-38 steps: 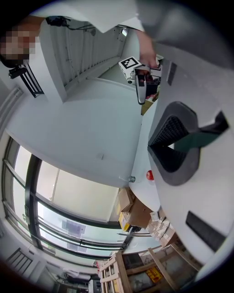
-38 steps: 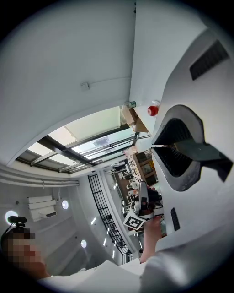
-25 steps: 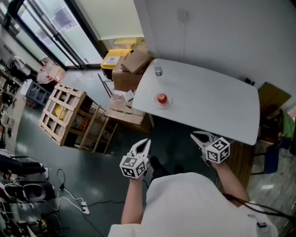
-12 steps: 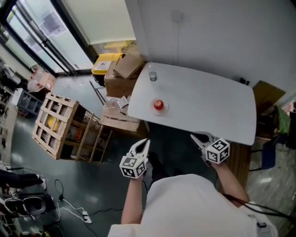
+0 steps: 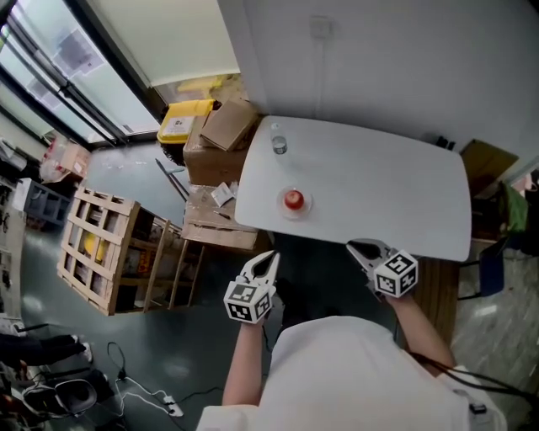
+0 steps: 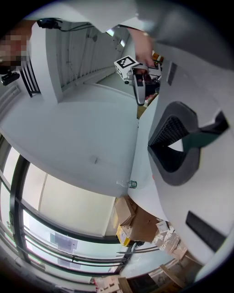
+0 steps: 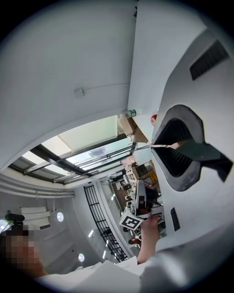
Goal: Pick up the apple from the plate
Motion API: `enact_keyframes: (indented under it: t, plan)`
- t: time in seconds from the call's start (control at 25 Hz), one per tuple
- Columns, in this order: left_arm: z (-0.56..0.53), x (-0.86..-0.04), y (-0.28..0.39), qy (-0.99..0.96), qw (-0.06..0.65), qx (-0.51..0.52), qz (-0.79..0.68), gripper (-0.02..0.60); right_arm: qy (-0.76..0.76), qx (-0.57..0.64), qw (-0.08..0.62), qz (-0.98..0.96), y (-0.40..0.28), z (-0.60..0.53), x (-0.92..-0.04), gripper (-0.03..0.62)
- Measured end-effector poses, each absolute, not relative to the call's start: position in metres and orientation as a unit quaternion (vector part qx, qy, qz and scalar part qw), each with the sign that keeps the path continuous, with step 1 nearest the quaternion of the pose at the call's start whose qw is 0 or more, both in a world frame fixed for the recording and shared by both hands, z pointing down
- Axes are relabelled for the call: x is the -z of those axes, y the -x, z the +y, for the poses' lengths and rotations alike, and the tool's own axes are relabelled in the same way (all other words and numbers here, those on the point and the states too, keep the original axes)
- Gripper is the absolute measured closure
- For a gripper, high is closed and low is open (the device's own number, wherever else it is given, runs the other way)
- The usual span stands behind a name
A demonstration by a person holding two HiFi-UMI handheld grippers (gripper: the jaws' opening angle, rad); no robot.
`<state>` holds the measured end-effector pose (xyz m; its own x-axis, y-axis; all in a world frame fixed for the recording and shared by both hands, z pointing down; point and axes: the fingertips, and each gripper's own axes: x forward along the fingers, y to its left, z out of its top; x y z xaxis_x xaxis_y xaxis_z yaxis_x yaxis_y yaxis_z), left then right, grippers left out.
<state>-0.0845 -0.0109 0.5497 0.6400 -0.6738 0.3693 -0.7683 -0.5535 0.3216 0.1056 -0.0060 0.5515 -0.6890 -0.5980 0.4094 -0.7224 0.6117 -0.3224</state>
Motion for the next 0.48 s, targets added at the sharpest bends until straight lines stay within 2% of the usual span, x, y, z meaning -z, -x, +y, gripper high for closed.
enact_keyframes:
  t: [0.48]
  plan:
    - [-0.075, -0.566, 0.104, -0.897, 0.234, -0.123, -0.353, 0.58, -0.412, -0.252, 0.137, -0.865, -0.077, -0.054, -0.558, 0.556]
